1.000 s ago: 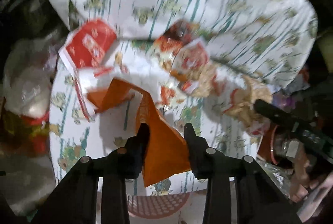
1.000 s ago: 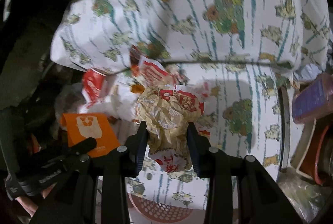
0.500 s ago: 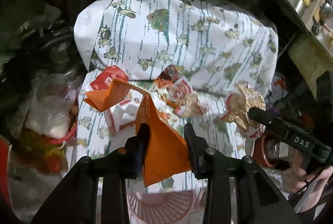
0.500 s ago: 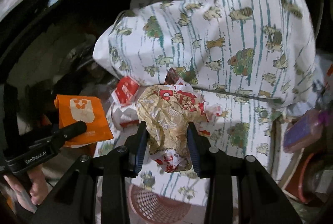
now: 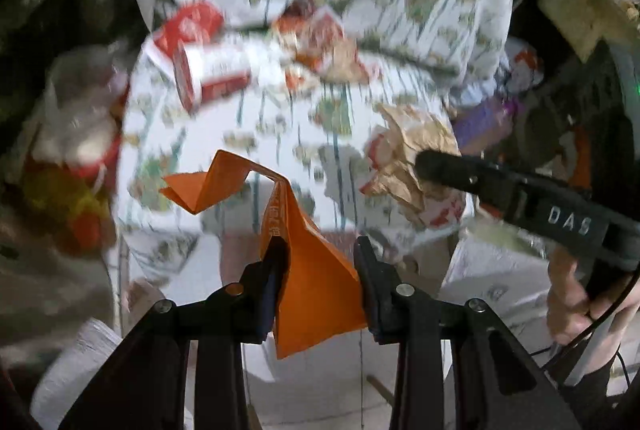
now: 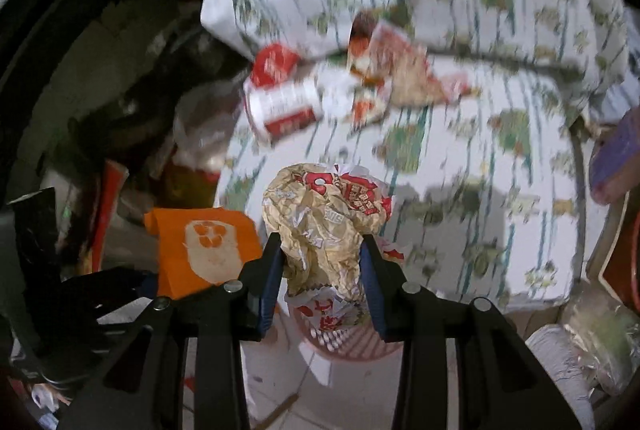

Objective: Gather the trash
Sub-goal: 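Lower the orange bag into the pink basket and open the left tool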

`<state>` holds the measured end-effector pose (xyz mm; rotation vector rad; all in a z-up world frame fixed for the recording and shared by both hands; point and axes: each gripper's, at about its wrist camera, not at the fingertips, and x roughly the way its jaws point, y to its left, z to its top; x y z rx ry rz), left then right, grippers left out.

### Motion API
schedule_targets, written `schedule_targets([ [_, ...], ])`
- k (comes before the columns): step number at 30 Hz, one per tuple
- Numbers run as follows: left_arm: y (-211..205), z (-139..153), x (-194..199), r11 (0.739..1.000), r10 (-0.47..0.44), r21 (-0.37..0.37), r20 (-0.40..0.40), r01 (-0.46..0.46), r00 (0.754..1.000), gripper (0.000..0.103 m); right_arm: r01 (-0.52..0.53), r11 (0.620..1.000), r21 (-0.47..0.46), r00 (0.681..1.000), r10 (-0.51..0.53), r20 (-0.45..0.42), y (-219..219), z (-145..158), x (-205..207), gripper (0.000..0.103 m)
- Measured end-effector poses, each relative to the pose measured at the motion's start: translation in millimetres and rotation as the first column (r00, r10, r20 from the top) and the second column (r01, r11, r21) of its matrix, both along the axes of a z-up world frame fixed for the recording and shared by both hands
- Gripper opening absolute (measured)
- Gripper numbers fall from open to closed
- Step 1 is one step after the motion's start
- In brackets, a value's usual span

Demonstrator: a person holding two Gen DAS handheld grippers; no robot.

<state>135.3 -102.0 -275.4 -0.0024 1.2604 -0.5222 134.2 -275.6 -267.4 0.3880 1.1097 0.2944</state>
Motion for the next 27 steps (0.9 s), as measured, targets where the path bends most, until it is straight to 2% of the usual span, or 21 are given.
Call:
schedule_targets([
  [3, -2, -31, -10, 1.000, -0.021, 0.020, -0.073, 0.023, 0.997, 0.037, -0.036, 0.999, 0.016, 0.996, 0.038, -0.080, 7, -26, -2, 0.037],
  [7, -6, -65, -18, 0.998, -0.043, 0.039, -0.163, 0.050, 0.986, 0.037, -0.085, 0.996, -0.018, 0.980, 0.080, -0.182, 16, -61, -5, 0.037],
  [11, -12, -99, -25, 0.992, -0.049, 0.104, -0.208, 0.072, 0.977, 0.037, -0.111, 0.994, -0.004, 0.954, 0.106, -0.281, 20, -94, -5, 0.037],
  [14, -10, -116, -23, 0.990, -0.044, 0.118, -0.232, 0.073, 0.972, 0.037, -0.127, 0.992, -0.019, 0.941, 0.114, -0.318, 24, -109, -4, 0.038],
  [16, -11, -123, -22, 0.990, -0.043, 0.120, -0.227, 0.071, 0.973, 0.037, -0.141, 0.990, -0.026, 0.934, 0.124, -0.334, 26, -118, -5, 0.040],
  [18, -11, -126, -18, 0.990, -0.038, 0.123, -0.217, 0.066, 0.975, 0.045, -0.142, 0.989, -0.032, 0.928, 0.122, -0.352, 28, -124, -4, 0.043],
  [20, -10, -126, -16, 0.987, -0.031, 0.146, -0.202, 0.061, 0.979, 0.062, -0.129, 0.991, -0.041, 0.922, 0.105, -0.372, 26, -131, -1, 0.051],
  [24, -11, -117, -13, 0.980, -0.037, 0.190, -0.131, 0.062, 0.991, 0.065, -0.113, 0.993, -0.023, 0.932, 0.098, -0.348, 25, -127, -1, 0.060],
  [27, -7, -106, -11, 0.981, -0.028, 0.191, -0.081, 0.043, 0.996, 0.068, -0.097, 0.995, -0.027, 0.949, 0.084, -0.303, 22, -114, 1, 0.062],
])
